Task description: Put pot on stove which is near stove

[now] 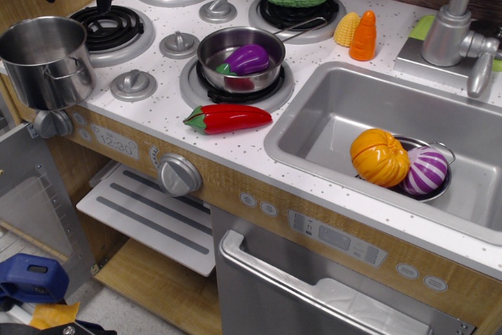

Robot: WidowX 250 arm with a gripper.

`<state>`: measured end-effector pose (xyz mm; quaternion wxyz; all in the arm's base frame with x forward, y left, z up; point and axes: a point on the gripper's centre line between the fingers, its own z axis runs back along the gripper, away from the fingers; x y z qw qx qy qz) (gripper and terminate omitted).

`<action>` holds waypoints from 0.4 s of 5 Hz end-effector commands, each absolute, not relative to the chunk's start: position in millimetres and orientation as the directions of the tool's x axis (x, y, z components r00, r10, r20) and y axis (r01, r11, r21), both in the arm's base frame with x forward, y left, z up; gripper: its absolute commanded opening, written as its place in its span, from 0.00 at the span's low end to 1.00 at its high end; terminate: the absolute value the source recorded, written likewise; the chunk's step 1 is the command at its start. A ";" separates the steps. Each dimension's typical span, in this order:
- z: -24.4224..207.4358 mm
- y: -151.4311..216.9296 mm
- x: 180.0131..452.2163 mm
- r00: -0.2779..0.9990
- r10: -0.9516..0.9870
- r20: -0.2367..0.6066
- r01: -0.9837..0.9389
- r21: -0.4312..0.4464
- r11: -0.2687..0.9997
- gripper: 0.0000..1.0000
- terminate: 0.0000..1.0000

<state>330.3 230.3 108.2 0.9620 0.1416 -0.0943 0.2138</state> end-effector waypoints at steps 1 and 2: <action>108.2 230.3 330.3 0.891 0.385 0.242 -0.438 0.232 0.869 1.00 0.00; 101.0 231.1 329.0 0.882 0.411 0.230 -0.458 0.217 0.862 1.00 0.00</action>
